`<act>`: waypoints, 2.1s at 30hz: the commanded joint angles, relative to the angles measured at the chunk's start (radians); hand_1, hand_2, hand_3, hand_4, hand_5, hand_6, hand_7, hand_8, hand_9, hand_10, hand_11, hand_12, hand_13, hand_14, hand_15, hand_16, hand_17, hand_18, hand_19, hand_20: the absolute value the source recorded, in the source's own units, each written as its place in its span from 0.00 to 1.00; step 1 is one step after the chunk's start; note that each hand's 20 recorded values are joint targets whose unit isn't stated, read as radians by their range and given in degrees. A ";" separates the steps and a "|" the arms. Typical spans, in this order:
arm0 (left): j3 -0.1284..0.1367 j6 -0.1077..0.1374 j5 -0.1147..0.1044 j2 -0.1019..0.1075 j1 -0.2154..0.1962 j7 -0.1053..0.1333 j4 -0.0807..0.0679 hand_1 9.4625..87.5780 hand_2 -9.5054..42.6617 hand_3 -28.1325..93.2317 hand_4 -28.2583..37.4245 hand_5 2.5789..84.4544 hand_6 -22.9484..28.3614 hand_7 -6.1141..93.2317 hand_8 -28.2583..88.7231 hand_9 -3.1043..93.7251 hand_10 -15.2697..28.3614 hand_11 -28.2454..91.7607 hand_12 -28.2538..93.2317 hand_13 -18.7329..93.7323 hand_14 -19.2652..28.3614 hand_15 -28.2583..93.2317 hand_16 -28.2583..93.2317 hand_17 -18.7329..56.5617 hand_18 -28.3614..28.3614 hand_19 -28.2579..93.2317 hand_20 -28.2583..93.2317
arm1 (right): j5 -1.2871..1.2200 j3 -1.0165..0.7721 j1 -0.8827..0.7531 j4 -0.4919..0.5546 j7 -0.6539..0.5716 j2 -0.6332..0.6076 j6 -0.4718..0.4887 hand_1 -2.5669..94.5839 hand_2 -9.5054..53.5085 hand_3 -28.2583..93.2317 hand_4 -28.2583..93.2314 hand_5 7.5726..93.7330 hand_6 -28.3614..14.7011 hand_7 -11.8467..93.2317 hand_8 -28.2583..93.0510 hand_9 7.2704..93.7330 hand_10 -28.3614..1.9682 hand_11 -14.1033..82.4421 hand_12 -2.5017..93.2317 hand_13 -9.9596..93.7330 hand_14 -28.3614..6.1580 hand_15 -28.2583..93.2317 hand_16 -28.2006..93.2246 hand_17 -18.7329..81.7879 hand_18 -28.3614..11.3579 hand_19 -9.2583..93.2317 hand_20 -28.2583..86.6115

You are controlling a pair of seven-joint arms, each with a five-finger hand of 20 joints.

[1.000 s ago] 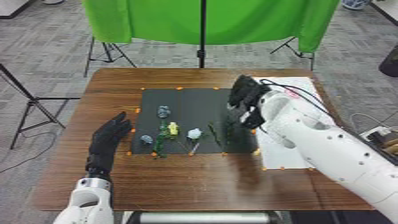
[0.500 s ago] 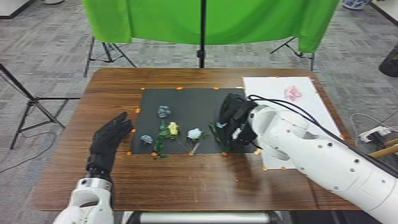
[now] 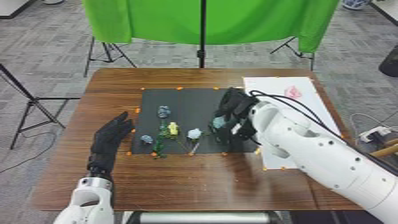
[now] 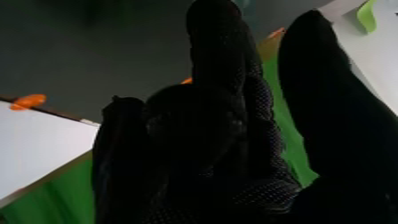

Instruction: Arrange flowers

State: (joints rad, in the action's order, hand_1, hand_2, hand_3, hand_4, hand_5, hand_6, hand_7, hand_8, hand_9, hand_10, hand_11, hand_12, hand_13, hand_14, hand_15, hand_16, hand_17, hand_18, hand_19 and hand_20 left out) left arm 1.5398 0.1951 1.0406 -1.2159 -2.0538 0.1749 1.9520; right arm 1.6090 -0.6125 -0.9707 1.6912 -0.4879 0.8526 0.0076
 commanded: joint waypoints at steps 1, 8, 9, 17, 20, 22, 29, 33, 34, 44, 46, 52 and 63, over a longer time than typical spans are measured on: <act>-0.007 -0.006 0.003 -0.009 -0.015 -0.006 -0.011 0.22 0.19 0.76 0.05 0.46 0.52 0.16 0.19 0.45 0.63 0.36 0.33 0.44 0.74 0.38 0.24 0.28 0.71 0.28 0.37 | 0.072 -0.028 0.014 -0.001 0.008 -0.014 0.001 0.48 0.00 0.74 0.08 0.73 0.68 0.27 0.17 0.90 0.55 0.41 0.27 0.97 0.75 0.70 0.54 0.81 0.38 1.00 0.76; -0.005 -0.003 0.003 -0.010 -0.019 -0.005 -0.010 0.22 0.19 0.76 0.05 0.46 0.52 0.16 0.19 0.45 0.63 0.36 0.33 0.44 0.74 0.38 0.24 0.28 0.71 0.28 0.37 | 0.373 -0.092 0.049 -0.045 -0.067 -0.060 -0.003 0.45 0.00 0.74 0.10 0.69 0.66 0.26 0.17 0.82 0.47 0.36 0.26 0.92 0.67 0.70 0.53 0.75 0.32 1.00 0.73; -0.004 -0.002 0.002 -0.010 -0.021 -0.005 -0.009 0.22 0.19 0.76 0.05 0.46 0.52 0.16 0.19 0.45 0.63 0.36 0.33 0.44 0.74 0.38 0.24 0.28 0.71 0.28 0.37 | 0.391 -0.104 0.053 -0.054 -0.087 -0.071 0.014 0.45 0.00 0.74 0.10 0.66 0.65 0.25 0.17 0.78 0.44 0.34 0.26 0.90 0.64 0.70 0.53 0.74 0.31 1.00 0.72; -0.003 0.002 0.001 -0.013 -0.025 -0.004 -0.009 0.22 0.19 0.76 0.05 0.46 0.52 0.16 0.19 0.45 0.64 0.36 0.33 0.44 0.74 0.38 0.24 0.28 0.71 0.28 0.37 | 0.421 -0.145 0.060 -0.209 -0.187 -0.075 0.200 0.41 0.00 0.76 0.10 0.41 0.57 0.17 0.19 0.43 0.24 0.20 0.22 0.78 0.49 0.69 0.50 0.65 0.21 0.97 0.68; -0.006 -0.001 0.003 -0.013 -0.022 -0.001 -0.009 0.22 0.19 0.76 0.05 0.46 0.52 0.16 0.19 0.45 0.64 0.36 0.33 0.44 0.74 0.38 0.24 0.28 0.71 0.28 0.37 | 0.428 -0.131 0.061 -0.265 -0.197 -0.058 0.230 0.39 0.00 0.76 0.10 0.35 0.56 0.17 0.19 0.35 0.19 0.17 0.20 0.76 0.45 0.67 0.48 0.62 0.18 0.94 0.67; -0.007 -0.001 0.002 -0.014 -0.022 0.001 -0.009 0.22 0.19 0.76 0.05 0.46 0.52 0.16 0.19 0.45 0.63 0.36 0.33 0.44 0.74 0.38 0.24 0.28 0.71 0.28 0.37 | 0.435 -0.124 0.065 -0.308 -0.196 -0.040 0.233 0.39 0.00 0.76 0.09 0.33 0.56 0.16 0.19 0.32 0.16 0.17 0.19 0.75 0.44 0.66 0.48 0.61 0.17 0.93 0.67; -0.008 -0.007 0.004 -0.015 -0.017 -0.005 -0.012 0.22 0.20 0.76 0.05 0.46 0.52 0.16 0.19 0.45 0.63 0.36 0.33 0.44 0.74 0.38 0.24 0.28 0.71 0.28 0.37 | 0.450 -0.097 0.034 -0.422 -0.132 -0.031 0.024 0.42 0.00 0.77 0.07 0.31 0.64 0.19 0.18 0.40 0.21 0.19 0.18 0.80 0.52 0.67 0.47 0.64 0.21 0.94 0.65; -0.003 -0.001 0.004 -0.016 -0.024 -0.006 -0.009 0.22 0.20 0.76 0.06 0.46 0.52 0.16 0.19 0.45 0.63 0.36 0.33 0.44 0.74 0.37 0.24 0.28 0.71 0.28 0.37 | 0.454 -0.075 0.004 -0.445 -0.067 -0.044 -0.137 0.49 0.00 0.77 0.04 0.45 0.70 0.24 0.16 0.65 0.48 0.24 0.17 0.93 0.70 0.66 0.49 0.76 0.36 0.99 0.60; -0.002 -0.001 0.002 -0.015 -0.025 -0.005 -0.008 0.22 0.19 0.76 0.06 0.46 0.52 0.16 0.19 0.45 0.63 0.36 0.33 0.44 0.74 0.37 0.24 0.28 0.71 0.28 0.37 | 0.452 -0.068 -0.002 -0.441 -0.055 -0.051 -0.162 0.51 0.00 0.77 0.03 0.52 0.71 0.25 0.15 0.73 0.54 0.26 0.17 0.96 0.73 0.65 0.49 0.79 0.39 1.00 0.61; -0.009 -0.002 0.006 -0.007 -0.020 0.017 -0.009 0.22 0.19 0.76 0.05 0.46 0.52 0.16 0.19 0.45 0.64 0.36 0.32 0.44 0.74 0.38 0.24 0.28 0.71 0.28 0.37 | 0.499 -0.072 -0.063 -0.226 0.003 -0.154 -0.326 0.71 0.00 0.63 0.08 0.87 0.72 0.31 0.27 1.00 0.65 0.22 0.34 1.00 0.80 0.72 0.46 0.86 0.42 1.00 0.71; -0.021 0.021 0.001 -0.002 -0.017 0.060 -0.014 0.22 0.19 0.76 0.05 0.46 0.52 0.16 0.19 0.45 0.64 0.36 0.32 0.44 0.74 0.38 0.24 0.28 0.71 0.28 0.37 | 0.490 -0.102 -0.099 -0.135 0.009 -0.184 -0.314 0.71 0.00 0.64 0.09 0.87 0.71 0.31 0.28 1.00 0.66 0.25 0.34 1.00 0.80 0.72 0.46 0.86 0.42 1.00 0.71; -0.043 0.088 -0.023 0.006 -0.004 0.135 -0.019 0.22 0.19 0.77 0.06 0.48 0.53 0.17 0.19 0.45 0.64 0.36 0.32 0.44 0.72 0.37 0.23 0.33 0.68 0.28 0.37 | 0.469 -0.180 -0.219 0.064 0.040 -0.240 -0.262 0.70 0.00 0.64 0.09 0.88 0.70 0.31 0.28 1.00 0.66 0.26 0.34 1.00 0.80 0.72 0.46 0.86 0.43 1.00 0.72; -0.063 0.150 -0.051 0.011 0.005 0.187 -0.027 0.27 0.17 0.77 0.08 0.48 0.54 0.18 0.18 0.40 0.63 0.36 0.32 0.43 0.70 0.38 0.24 0.48 0.73 0.39 0.49 | 0.425 -0.126 -0.274 0.183 0.104 -0.230 -0.163 0.69 0.00 0.65 0.10 0.87 0.71 0.31 0.29 1.00 0.64 0.23 0.35 1.00 0.81 0.72 0.47 0.86 0.43 1.00 0.72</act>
State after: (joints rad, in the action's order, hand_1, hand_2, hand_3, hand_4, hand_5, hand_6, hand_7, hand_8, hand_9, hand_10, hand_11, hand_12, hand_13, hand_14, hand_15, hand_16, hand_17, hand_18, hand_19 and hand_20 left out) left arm 1.4976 0.3222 1.0085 -1.1956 -2.0356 0.3453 1.9522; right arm 2.0421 -0.8110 -1.2320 1.8539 -0.4280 0.5983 -0.1728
